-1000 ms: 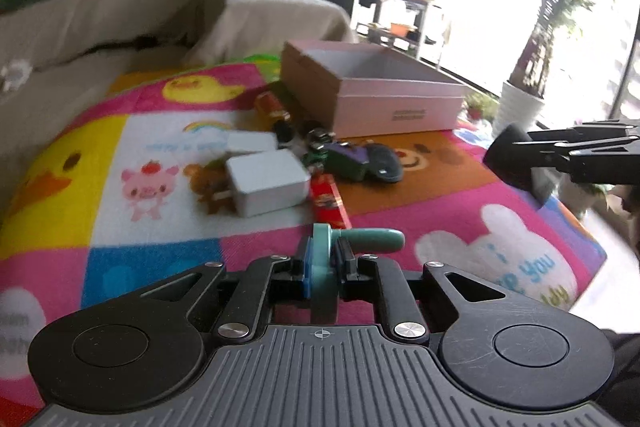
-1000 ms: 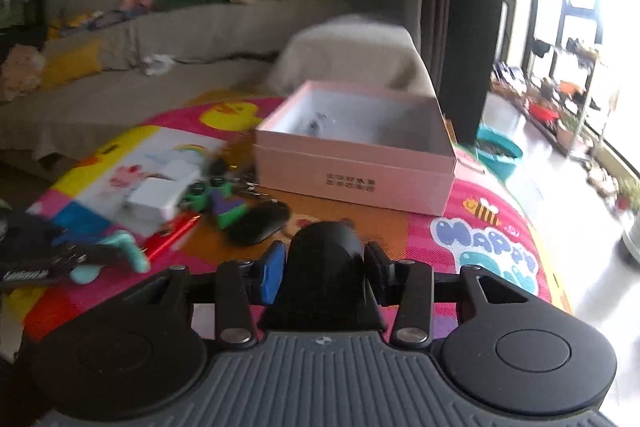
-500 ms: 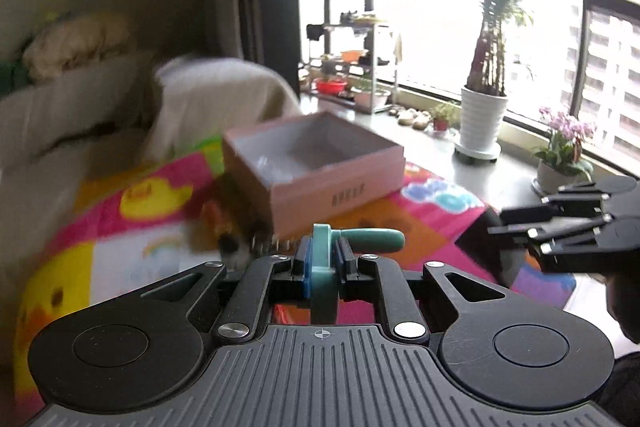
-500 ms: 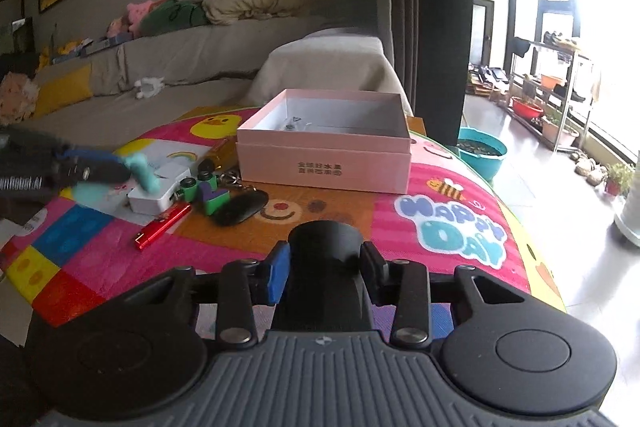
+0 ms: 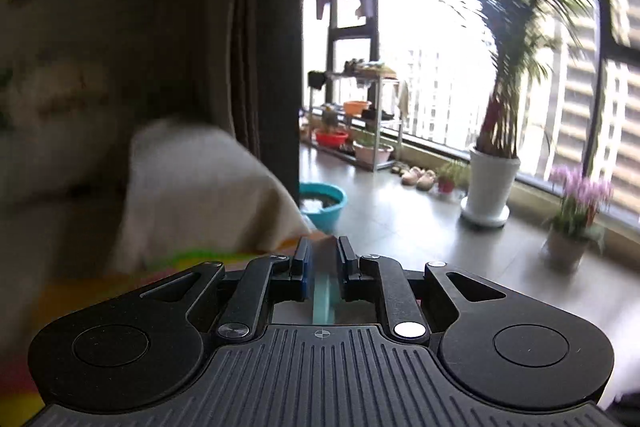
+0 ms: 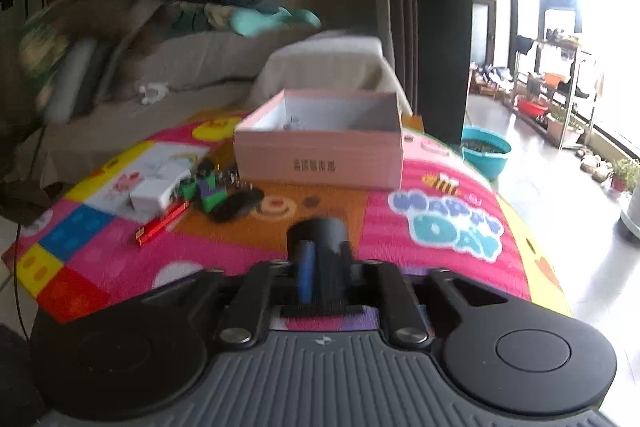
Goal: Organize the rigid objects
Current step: 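Drop the black stand into the pink box with right gripper while left gripper releases teal handle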
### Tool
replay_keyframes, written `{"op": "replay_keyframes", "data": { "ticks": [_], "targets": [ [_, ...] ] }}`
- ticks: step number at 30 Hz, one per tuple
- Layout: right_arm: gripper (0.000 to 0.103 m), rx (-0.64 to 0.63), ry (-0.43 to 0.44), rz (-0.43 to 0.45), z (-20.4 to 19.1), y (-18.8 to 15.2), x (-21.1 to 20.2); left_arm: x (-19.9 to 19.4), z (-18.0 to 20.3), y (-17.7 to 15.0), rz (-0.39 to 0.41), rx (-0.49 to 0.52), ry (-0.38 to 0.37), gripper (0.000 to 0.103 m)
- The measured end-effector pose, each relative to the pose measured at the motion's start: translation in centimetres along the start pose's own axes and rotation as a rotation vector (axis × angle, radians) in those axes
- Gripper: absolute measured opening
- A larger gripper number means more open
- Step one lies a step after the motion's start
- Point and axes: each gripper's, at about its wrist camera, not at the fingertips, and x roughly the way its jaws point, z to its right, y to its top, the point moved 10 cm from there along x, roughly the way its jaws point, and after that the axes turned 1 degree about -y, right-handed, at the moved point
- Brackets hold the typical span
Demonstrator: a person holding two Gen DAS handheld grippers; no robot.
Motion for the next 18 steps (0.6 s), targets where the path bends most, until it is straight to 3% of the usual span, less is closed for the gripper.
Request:
{"op": "replay_keyframes", "data": {
  "ticks": [2,6,14,18],
  "targets": [
    [0.057,-0.008,-0.006,-0.003,0.0,-0.5,0.2,0.6,-1.1,-0.4,0.000,-0.030,0.019,0.016],
    [0.057,-0.026,-0.006,-0.028,-0.3,-1.2,1.1,-0.8,-2.2,-2.7,-0.025,-0.094,0.009,0.016],
    [0.057,-0.058,-0.016,-0.094,-0.3,-0.9,5.7,-6.9,-1.6,-11.2,-0.100,-0.150,-0.053,0.016],
    [0.045,-0.089,0.015,-0.159,-1.2,-0.3,7.1,-9.0,-2.8,-14.9,-0.145,-0.154,-0.030,0.016]
  ]
}}
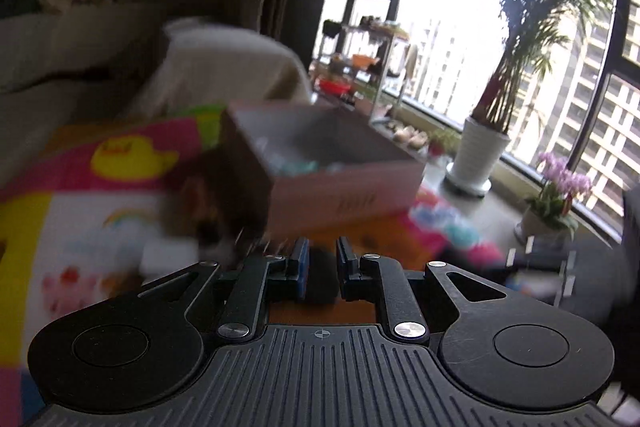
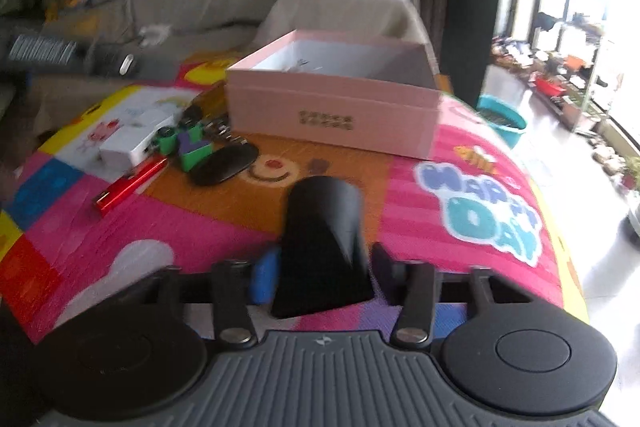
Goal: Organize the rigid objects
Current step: 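Drop the black stand into the pink box with right gripper while left gripper releases teal handle, then grasp the black round key fob with the right gripper while the left gripper grasps the red printed tin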
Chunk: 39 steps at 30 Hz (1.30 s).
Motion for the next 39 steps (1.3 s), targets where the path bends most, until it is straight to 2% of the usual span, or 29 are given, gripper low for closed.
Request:
{"op": "replay_keyframes", "data": {
  "ticks": [4,7,12,14,16,20,22,23,24,25,29,31,35,37,39],
  "targets": [
    [0.044,-0.013,0.009,0.029,-0.1,3.4,-0.8,-1.1,-1.8,-2.4,-0.005,-0.053,0.020,0.016],
    [0.044,-0.004,-0.001,0.083,0.8,8.3,-1.5,-1.5,-3.1,-3.3,-0.003,-0.091,0.023,0.016],
    [0.047,-0.020,-0.109,0.183,3.0,17.8,0.4,-2.4,-5.3,-3.5,0.021,-0.148,0.059,0.016],
    [0.053,-0.025,-0.149,0.172,3.7,20.4,2.5,-3.0,-6.4,-3.5,0.038,-0.162,0.085,0.016],
    [0.053,0.002,-0.153,0.121,3.3,21.3,4.6,-3.8,-7.0,-3.8,0.053,-0.162,0.106,0.016],
    [0.052,0.021,0.036,0.040,-2.2,20.4,7.1,-4.7,-8.9,-4.8,0.047,-0.192,0.138,0.016],
    [0.048,-0.004,0.102,-0.001,-5.5,19.4,8.3,-4.9,-9.7,-5.3,0.045,-0.209,0.147,0.016],
    [0.040,-0.018,0.132,-0.031,-7.2,18.7,8.9,-5.1,-10.0,-5.5,0.045,-0.217,0.148,0.016],
    [0.034,-0.034,0.153,-0.058,-8.8,18.0,9.6,-5.3,-10.2,-5.7,0.047,-0.224,0.148,0.016],
    [0.033,-0.052,0.170,-0.084,-10.1,17.2,10.1,-5.5,-10.3,-5.9,0.049,-0.229,0.148,0.016],
    [0.033,-0.097,0.227,-0.133,-13.5,14.2,10.5,-6.6,-11.0,-6.4,0.057,-0.239,0.151,0.016],
    [0.033,-0.121,0.241,-0.139,-14.4,12.7,10.1,-6.9,-11.4,-6.7,0.056,-0.253,0.156,0.016],
    [0.039,-0.231,0.179,-0.085,-14.8,10.2,8.1,-6.7,-11.6,-6.8,0.060,-0.276,0.155,0.016],
    [0.042,-0.253,0.139,-0.072,-14.1,9.4,7.6,-6.5,-11.1,-6.6,0.059,-0.267,0.145,0.016],
    [0.042,-0.247,0.135,-0.085,-13.1,8.8,7.4,-6.3,-10.4,-6.6,0.052,-0.247,0.129,0.016]
  ]
}}
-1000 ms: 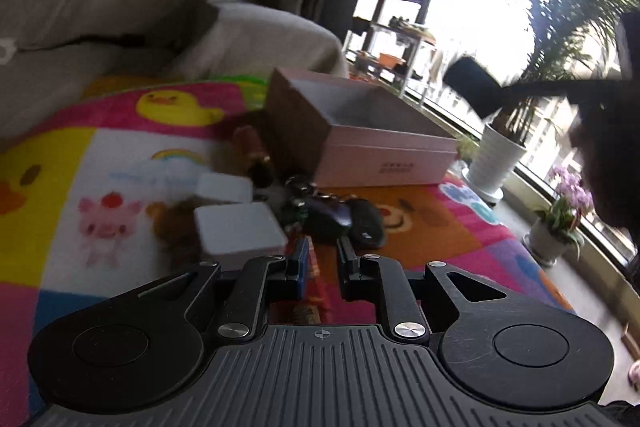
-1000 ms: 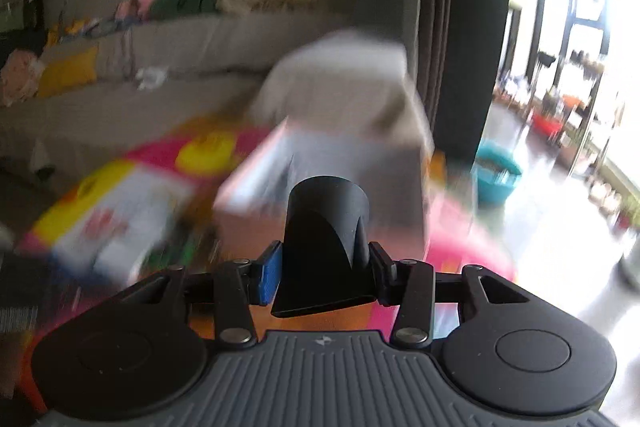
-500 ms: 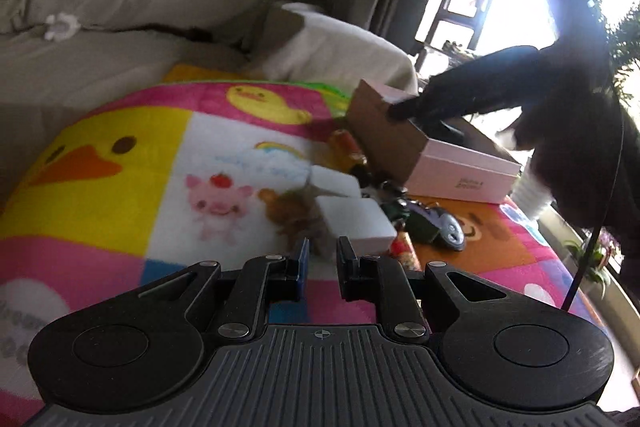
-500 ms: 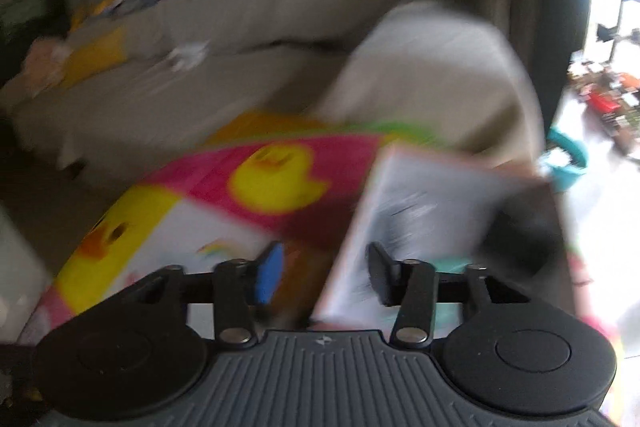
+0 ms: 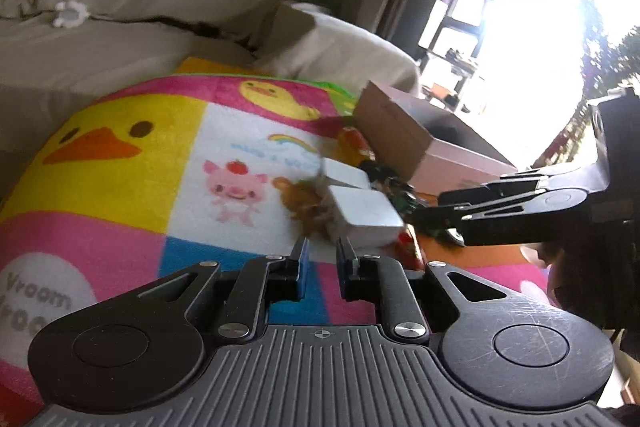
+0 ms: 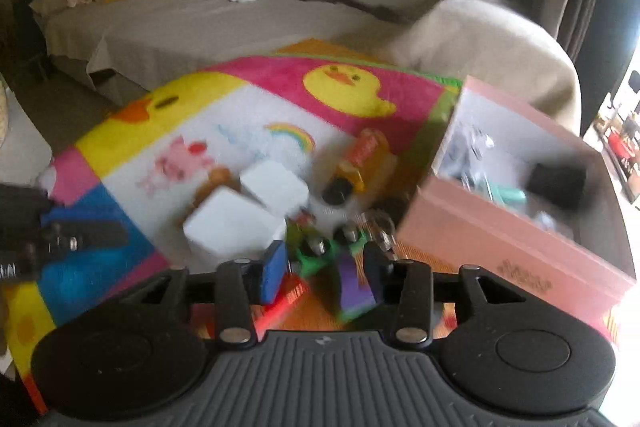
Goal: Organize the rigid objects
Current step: 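Grasp the black round key fob with the right gripper while the left gripper grasps the red printed tin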
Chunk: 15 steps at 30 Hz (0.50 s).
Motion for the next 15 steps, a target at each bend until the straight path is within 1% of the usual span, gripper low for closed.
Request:
{"op": "replay_keyframes", "data": {
  "ticks": [1,5,6,7,9,10,11,13,14,15],
  "targets": [
    [0.042,0.009,-0.012,-0.005,0.5,-0.5,-0.2,0.1,0.4,-0.1,-0.006,0.014,-0.007,0.016],
    [0.043,0.017,-0.170,-0.011,3.5,-2.8,-1.0,0.4,1.8,-0.4,-0.023,0.047,-0.021,0.016],
    [0.043,0.031,-0.184,-0.011,3.9,-3.3,-1.3,0.5,2.0,-0.4,-0.025,0.049,-0.022,0.016],
    [0.043,0.052,-0.174,-0.010,4.1,-3.8,-1.8,0.5,2.1,-0.4,-0.025,0.048,-0.020,0.016],
    [0.043,0.101,-0.083,0.002,3.3,-4.4,-3.0,0.7,2.1,-0.2,-0.021,0.043,-0.011,0.016],
    [0.045,0.120,-0.035,0.008,2.6,-4.5,-3.4,0.7,2.0,0.0,-0.018,0.040,-0.005,0.016],
    [0.047,0.140,0.020,0.012,1.6,-4.7,-3.7,0.7,2.0,0.1,-0.015,0.035,0.006,0.016],
    [0.048,0.161,0.104,0.013,-0.3,-4.6,-3.7,0.7,1.7,0.4,-0.013,0.029,0.033,0.016],
    [0.048,0.149,0.128,0.016,-1.4,-4.3,-3.5,0.6,1.6,0.5,-0.014,0.032,0.045,0.016],
    [0.048,0.125,0.116,0.031,-2.1,-3.8,-3.3,0.4,1.6,0.6,-0.016,0.039,0.053,0.016]
  ]
}}
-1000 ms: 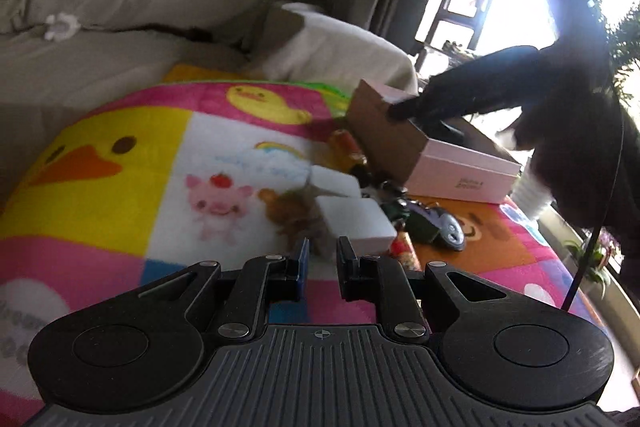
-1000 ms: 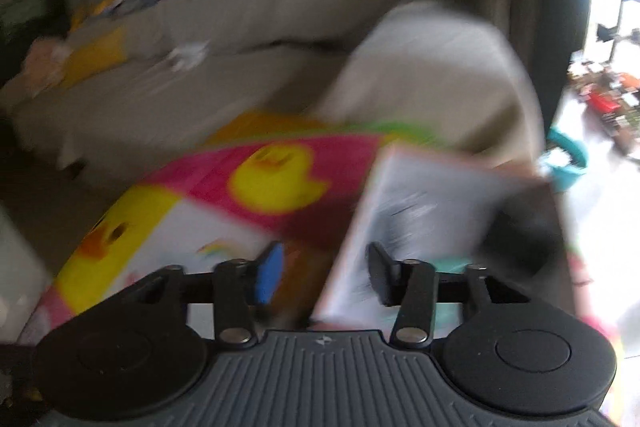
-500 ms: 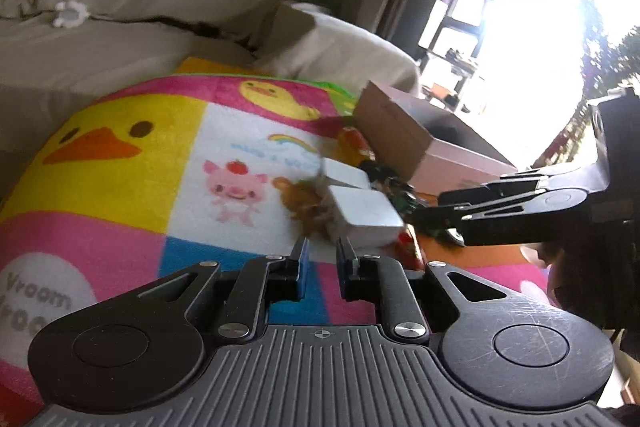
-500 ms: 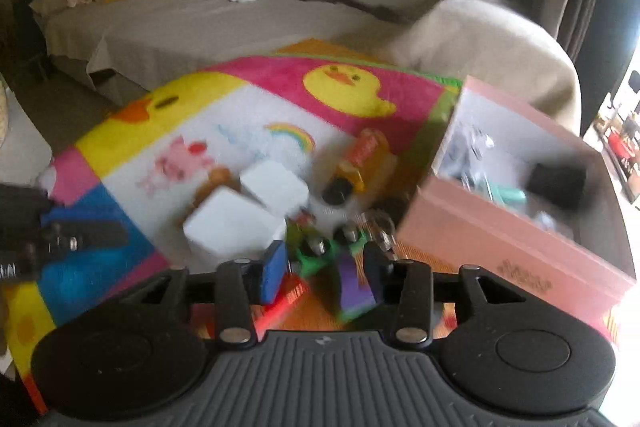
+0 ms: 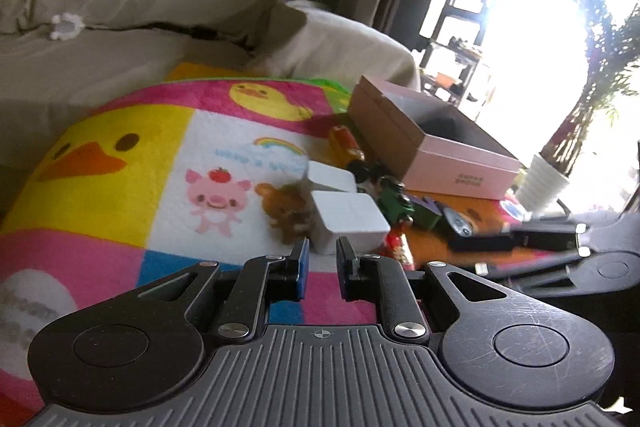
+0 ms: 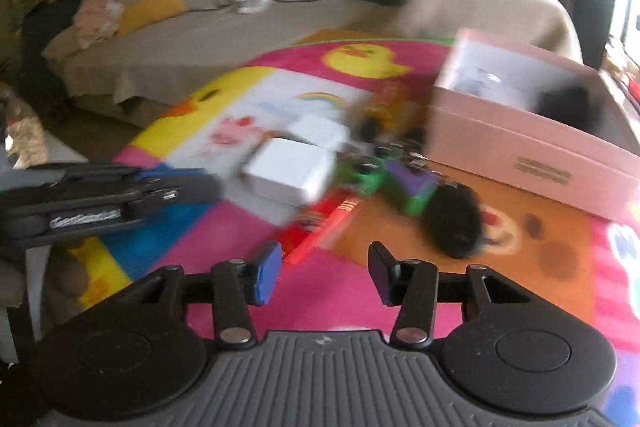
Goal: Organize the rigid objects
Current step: 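Grasp the black round key fob with the right gripper while the left gripper grasps the red printed tin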
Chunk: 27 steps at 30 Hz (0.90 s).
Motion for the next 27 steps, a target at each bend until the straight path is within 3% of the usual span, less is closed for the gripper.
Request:
{"op": "replay_keyframes", "data": {
  "ticks": [4,7,11,13,15,23,27],
  "targets": [
    [0.048,-0.088,-0.177,0.126,0.5,2.0,-0.4,-0.4,0.7,-0.2,-0.018,0.040,-0.012,0.016],
    [0.048,-0.093,-0.280,0.131,3.1,2.1,0.3,0.1,1.5,-0.6,-0.035,0.052,-0.028,0.016],
    [0.048,0.073,-0.247,0.072,7.0,0.4,1.7,1.1,3.4,-1.0,-0.066,0.091,-0.061,0.016],
    [0.040,0.109,-0.235,0.059,8.0,-0.2,1.8,1.7,4.4,-1.3,-0.087,0.127,-0.067,0.016],
    [0.039,0.132,-0.202,0.062,8.2,-0.7,1.1,2.1,5.3,-1.4,-0.097,0.163,-0.063,0.016],
    [0.038,0.118,-0.283,0.059,10.0,-4.8,-3.2,4.2,6.9,-1.3,-0.116,0.215,-0.006,0.016],
    [0.038,0.144,-0.327,0.062,11.1,-7.2,-5.8,5.6,7.5,-0.9,-0.112,0.256,0.028,0.022]
  ]
}}
